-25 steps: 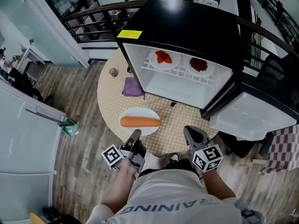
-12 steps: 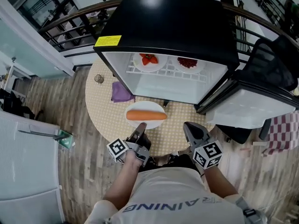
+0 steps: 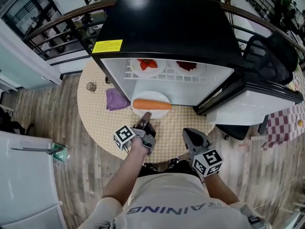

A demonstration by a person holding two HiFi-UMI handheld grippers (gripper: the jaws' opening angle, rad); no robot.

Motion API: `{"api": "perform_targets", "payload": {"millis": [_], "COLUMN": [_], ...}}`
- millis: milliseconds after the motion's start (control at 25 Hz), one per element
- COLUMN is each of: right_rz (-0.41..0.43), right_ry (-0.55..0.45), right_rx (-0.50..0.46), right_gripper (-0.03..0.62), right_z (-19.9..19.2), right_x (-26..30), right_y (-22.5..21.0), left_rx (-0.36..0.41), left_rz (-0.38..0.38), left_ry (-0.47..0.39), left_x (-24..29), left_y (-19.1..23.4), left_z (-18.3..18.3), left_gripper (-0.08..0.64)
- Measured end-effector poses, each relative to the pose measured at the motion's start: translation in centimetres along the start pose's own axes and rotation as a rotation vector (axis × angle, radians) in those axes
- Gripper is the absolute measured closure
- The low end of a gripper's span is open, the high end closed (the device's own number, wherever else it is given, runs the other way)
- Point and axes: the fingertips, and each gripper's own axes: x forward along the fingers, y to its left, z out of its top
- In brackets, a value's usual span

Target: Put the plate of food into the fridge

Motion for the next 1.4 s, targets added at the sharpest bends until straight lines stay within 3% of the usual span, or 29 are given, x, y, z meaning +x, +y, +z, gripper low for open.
{"api": "perform_targets", "payload": {"millis": [720, 1400], "right_rz": [-0.072, -0.07], "right_ry": [0.039, 0.034], "right_rx": [0.012, 0.046], "right_gripper": [0.572, 0.572], "right_z": [-1.4, -1.8], "right_x": [-1.1, -1.2], "right_y": [-0.4, -1.0], "left_rx": [-0.044, -0.079], "left_rz": [0.095, 0.169], "left_ry": [-0.025, -0.061], "left_x": [11.1, 14.4], "left_y": [2.8, 3.7], "left_z": [2.8, 4.5], "left_gripper": [0.529, 0.518]}}
